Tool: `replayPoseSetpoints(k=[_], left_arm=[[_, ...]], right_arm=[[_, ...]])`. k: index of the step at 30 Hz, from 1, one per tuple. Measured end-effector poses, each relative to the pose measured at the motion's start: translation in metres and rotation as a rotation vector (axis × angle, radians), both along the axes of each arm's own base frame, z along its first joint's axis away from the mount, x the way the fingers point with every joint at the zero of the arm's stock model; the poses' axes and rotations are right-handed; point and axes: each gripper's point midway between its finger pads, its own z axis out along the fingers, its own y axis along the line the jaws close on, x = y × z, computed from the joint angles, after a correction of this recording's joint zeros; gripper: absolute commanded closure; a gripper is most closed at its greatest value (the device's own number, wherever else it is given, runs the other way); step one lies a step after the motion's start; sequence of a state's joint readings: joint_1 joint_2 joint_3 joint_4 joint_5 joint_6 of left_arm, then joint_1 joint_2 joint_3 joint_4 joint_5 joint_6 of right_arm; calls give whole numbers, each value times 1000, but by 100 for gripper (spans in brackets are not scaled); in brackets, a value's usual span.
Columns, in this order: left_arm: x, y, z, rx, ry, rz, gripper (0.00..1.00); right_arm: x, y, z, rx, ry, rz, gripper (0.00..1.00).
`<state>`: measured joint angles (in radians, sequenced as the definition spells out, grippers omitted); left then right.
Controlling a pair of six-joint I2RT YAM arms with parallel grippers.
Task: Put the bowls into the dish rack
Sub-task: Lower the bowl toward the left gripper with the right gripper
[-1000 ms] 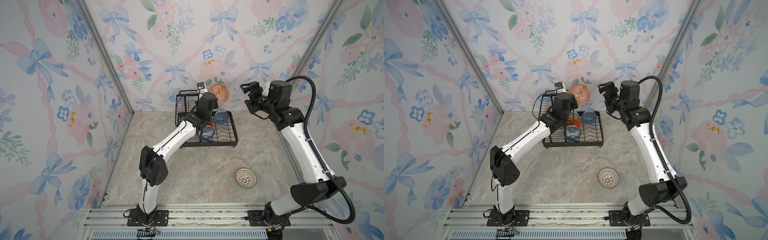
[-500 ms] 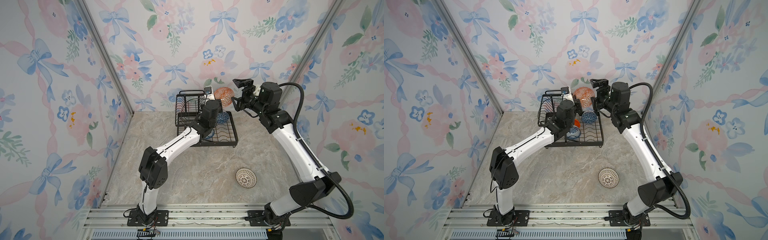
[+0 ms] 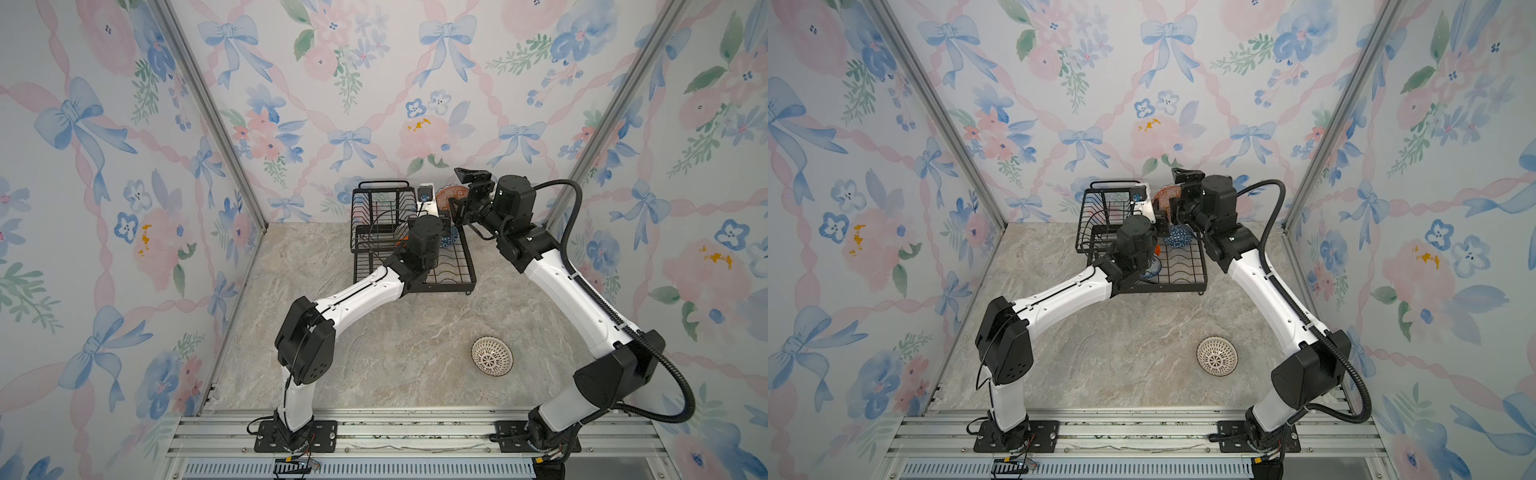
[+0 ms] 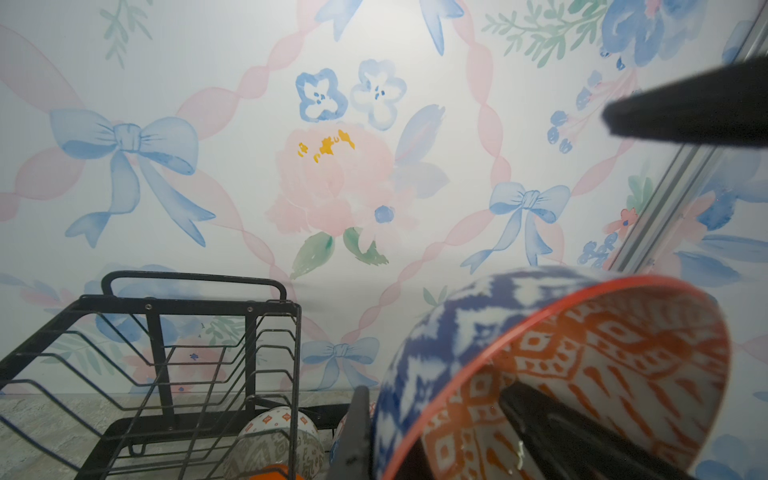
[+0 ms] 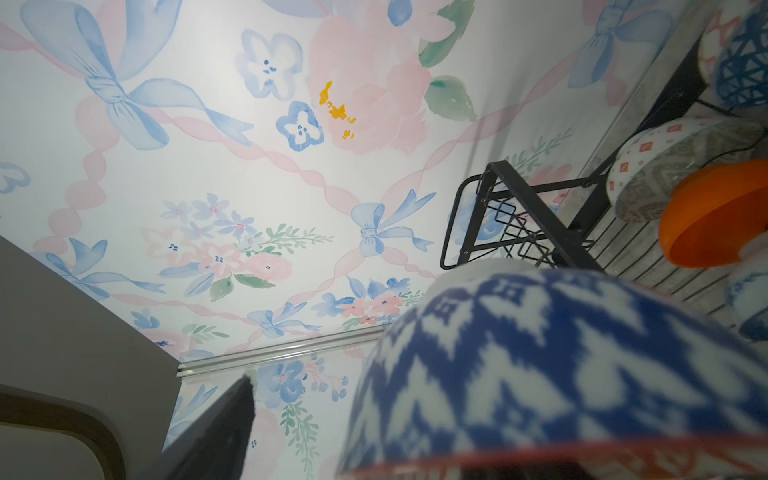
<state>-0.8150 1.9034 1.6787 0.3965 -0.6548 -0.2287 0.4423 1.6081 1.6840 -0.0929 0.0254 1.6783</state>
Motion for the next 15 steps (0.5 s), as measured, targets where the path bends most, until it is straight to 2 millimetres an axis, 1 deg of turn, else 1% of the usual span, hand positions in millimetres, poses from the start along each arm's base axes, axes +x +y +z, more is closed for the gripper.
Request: replayPoseSetpoints(k=[4,8,11,15], left_arm=[[-4,5,8,-3,-21,5,100],[-9,11,16,-7,-37,14,100],[-10,11,14,-2,-38,18,100],[-10,10,10,6,-32,22,100]], right_arm=[[2,-4,-5,6,13,-30,35],[3,-5,1,32,-4,-39,47],[4,-5,3,45,-8,-38,53],[4,-4,2,61,-8,-36,62]])
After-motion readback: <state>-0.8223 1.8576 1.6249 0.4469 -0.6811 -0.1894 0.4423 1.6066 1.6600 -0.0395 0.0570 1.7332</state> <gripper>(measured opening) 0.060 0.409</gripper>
